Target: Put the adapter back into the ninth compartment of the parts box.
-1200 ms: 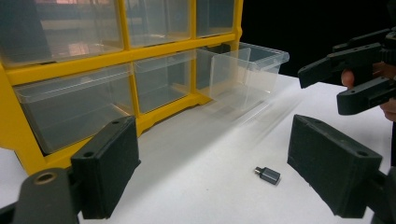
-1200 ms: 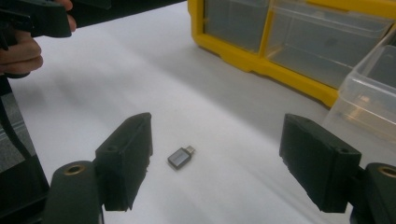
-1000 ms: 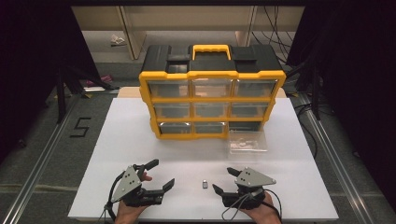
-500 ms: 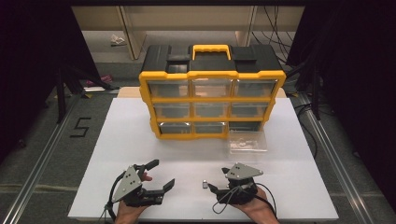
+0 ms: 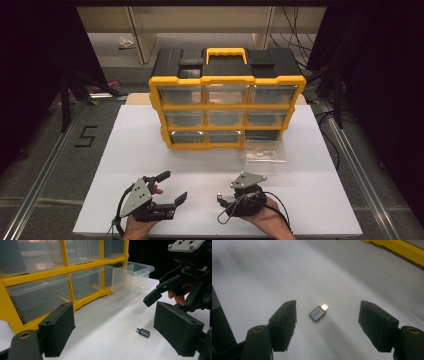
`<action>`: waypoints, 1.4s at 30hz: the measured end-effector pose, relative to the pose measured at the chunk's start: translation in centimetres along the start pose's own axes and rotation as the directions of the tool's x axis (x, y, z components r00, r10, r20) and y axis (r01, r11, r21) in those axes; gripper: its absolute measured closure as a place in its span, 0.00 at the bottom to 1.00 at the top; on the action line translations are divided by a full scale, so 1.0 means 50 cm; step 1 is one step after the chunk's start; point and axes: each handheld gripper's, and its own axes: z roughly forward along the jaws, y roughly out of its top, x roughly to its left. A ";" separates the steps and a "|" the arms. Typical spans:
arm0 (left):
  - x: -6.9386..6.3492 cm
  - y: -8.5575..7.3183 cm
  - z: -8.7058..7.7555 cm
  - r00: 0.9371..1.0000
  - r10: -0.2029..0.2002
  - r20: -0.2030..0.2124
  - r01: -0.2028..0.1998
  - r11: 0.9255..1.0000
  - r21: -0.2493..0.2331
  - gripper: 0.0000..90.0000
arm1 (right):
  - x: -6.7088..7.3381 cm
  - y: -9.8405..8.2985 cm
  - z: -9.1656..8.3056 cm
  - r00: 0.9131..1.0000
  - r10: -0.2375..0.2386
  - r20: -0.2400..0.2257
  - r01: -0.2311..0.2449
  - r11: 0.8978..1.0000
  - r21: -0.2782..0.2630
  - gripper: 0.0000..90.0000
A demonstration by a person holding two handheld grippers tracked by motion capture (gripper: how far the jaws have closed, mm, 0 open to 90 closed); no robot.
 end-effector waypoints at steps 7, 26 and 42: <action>0.000 0.000 0.000 1.000 0.002 0.001 -0.002 1.000 0.001 0.18 | 0.000 0.012 0.013 1.000 -0.002 0.008 0.002 0.999 0.034 0.36; -0.001 -0.001 0.000 1.000 0.001 -0.001 -0.001 1.000 0.001 0.18 | -0.002 0.026 0.052 1.000 0.016 0.010 -0.017 0.993 0.119 0.39; 0.000 -0.001 0.000 1.000 0.003 0.002 -0.003 1.000 -0.002 0.18 | -0.002 0.034 0.079 1.000 -0.006 0.020 0.003 0.988 0.157 0.41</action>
